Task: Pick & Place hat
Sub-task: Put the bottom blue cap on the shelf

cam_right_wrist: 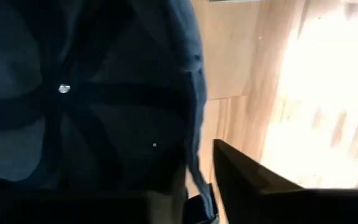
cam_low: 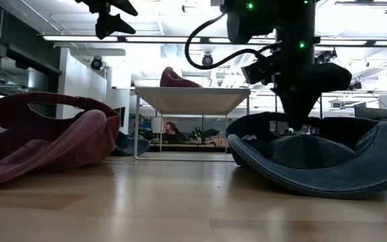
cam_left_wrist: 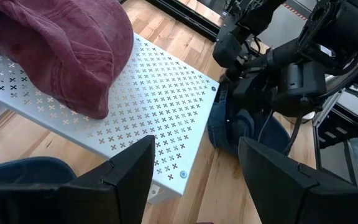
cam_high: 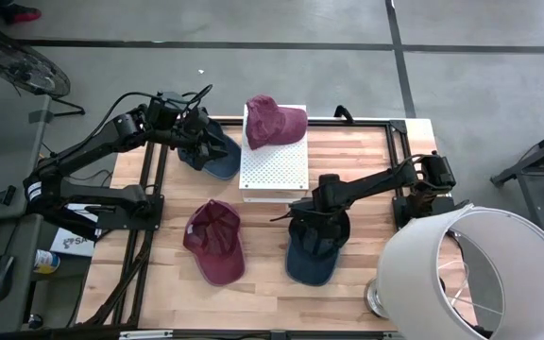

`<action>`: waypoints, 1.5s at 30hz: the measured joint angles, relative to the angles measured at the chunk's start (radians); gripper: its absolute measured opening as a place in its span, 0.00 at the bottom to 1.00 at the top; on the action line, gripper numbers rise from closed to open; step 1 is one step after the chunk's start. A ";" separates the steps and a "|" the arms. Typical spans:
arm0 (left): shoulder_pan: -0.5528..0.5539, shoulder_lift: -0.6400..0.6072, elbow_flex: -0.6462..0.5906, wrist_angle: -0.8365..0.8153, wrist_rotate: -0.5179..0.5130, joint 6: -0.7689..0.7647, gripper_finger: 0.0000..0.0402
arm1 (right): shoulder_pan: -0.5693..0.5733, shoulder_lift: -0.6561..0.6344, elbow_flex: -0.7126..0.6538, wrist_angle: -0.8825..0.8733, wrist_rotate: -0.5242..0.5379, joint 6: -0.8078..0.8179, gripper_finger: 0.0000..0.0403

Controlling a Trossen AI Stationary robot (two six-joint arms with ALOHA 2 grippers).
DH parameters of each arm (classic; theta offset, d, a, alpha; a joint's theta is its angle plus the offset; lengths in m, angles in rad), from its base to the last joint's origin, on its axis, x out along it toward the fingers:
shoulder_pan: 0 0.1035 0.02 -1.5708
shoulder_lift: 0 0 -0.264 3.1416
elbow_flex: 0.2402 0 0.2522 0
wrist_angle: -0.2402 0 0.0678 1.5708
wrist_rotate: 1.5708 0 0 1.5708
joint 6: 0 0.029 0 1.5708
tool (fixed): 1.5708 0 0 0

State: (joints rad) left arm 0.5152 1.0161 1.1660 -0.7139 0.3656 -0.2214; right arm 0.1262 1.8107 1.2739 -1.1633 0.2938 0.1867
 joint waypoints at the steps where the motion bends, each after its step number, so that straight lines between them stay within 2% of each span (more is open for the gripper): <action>1: 0.000 0.000 0.000 0.000 0.000 0.000 0.58 | -0.002 0.000 0.000 0.001 -0.013 0.000 0.13; 4: 0.000 0.000 0.000 0.000 0.000 0.000 0.58 | -0.004 0.000 0.000 0.000 -0.047 0.031 0.03; 10: 0.000 0.000 0.000 0.000 0.000 0.000 0.58 | -0.004 0.000 0.005 -0.043 -0.076 0.166 0.01; 14: 0.000 0.000 0.000 0.000 0.000 0.000 0.58 | 0.001 0.000 0.063 -0.087 -0.069 0.208 0.01; 24: 0.000 0.000 0.000 0.000 0.006 0.000 0.58 | 0.005 0.000 0.372 -0.240 -0.049 0.204 0.00; 33: 0.000 0.000 0.000 0.000 0.019 0.000 0.58 | 0.006 -0.001 0.668 -0.300 -0.057 0.102 0.00; 45: 0.000 0.000 0.000 0.000 0.023 0.000 0.58 | 0.038 -0.001 0.917 -0.296 -0.017 -0.022 0.00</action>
State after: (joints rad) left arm 0.5155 1.0157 1.1660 -0.7136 0.3885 -0.2218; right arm 0.1646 1.8099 2.1909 -1.4598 0.2772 0.1644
